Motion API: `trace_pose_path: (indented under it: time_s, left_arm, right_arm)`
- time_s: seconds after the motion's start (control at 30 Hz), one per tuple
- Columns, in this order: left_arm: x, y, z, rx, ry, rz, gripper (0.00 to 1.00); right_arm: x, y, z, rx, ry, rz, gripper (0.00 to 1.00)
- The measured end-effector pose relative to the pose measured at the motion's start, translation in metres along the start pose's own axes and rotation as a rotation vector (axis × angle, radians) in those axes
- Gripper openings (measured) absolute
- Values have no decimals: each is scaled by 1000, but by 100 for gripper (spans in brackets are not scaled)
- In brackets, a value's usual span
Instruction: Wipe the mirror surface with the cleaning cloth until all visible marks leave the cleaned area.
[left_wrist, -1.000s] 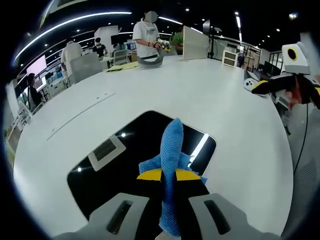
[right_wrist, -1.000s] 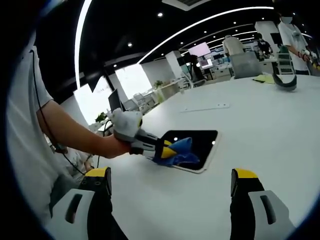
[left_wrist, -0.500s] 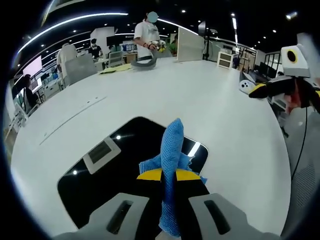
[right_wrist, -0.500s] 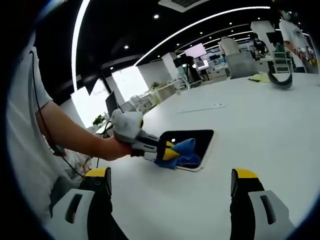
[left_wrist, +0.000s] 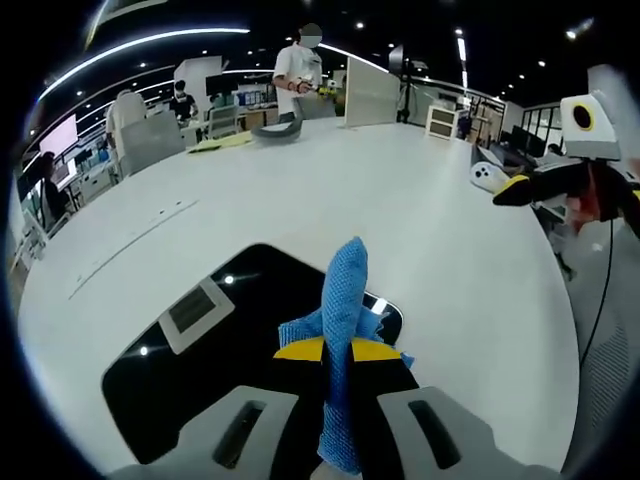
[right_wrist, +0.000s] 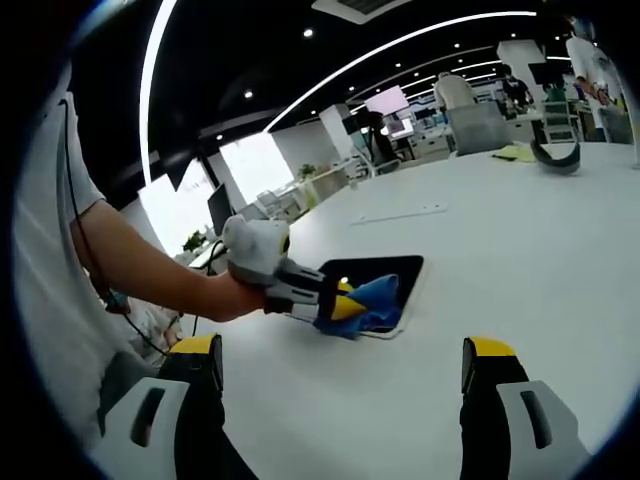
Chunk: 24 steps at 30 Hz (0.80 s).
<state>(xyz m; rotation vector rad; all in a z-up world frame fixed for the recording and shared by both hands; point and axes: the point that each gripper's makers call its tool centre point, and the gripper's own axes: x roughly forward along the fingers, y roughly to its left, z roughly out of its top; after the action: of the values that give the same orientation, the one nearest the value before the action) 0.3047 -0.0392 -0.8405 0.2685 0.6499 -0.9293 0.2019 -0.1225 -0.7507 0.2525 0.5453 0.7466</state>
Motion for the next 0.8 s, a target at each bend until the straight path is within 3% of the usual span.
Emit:
trace_pose_path:
  time_s: [0.8]
  left_arm:
    - [11, -15, 7, 16, -2, -34, 5]
  right_arm:
    - [-7, -6, 1, -2, 0, -11, 99]
